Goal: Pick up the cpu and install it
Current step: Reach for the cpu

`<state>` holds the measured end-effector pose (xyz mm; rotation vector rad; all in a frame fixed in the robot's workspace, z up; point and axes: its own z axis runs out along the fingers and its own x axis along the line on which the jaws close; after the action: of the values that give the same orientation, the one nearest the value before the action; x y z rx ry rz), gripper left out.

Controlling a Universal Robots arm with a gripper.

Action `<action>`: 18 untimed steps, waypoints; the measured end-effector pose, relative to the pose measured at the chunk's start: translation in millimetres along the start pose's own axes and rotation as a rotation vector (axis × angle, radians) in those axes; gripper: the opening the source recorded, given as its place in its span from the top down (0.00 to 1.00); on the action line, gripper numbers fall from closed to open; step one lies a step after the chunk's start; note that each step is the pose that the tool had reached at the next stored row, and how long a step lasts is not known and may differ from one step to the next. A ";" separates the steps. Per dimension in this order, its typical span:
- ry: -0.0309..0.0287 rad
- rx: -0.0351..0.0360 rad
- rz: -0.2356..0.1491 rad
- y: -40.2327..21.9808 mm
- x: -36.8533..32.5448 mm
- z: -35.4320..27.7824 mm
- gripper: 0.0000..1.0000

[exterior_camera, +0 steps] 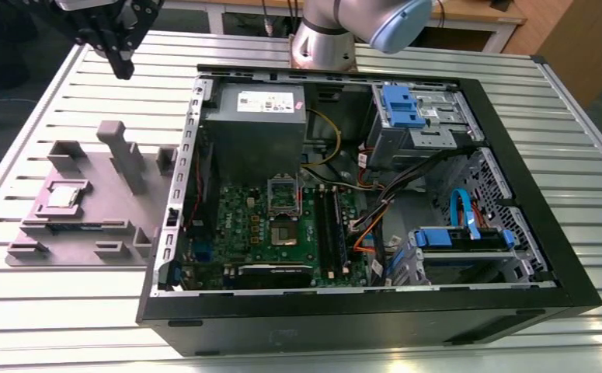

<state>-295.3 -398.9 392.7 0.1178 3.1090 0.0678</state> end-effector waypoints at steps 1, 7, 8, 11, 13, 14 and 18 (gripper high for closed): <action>0.0000 0.0000 0.000 -0.1 1.1 0.0 0.89; -0.0001 0.0000 0.000 -0.5 7.4 -0.2 0.89; 0.0000 0.0000 0.000 -0.6 8.2 -0.3 0.89; -0.0001 0.0000 0.000 -0.7 9.1 -0.3 0.89; -0.0001 0.0000 0.000 -0.8 10.6 -0.3 0.89; 0.0000 0.0000 0.000 -0.8 10.6 -0.4 0.89; -0.0001 0.0000 0.000 -0.8 10.7 -0.3 0.89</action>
<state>-306.0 -398.9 392.7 0.1177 3.1089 0.0678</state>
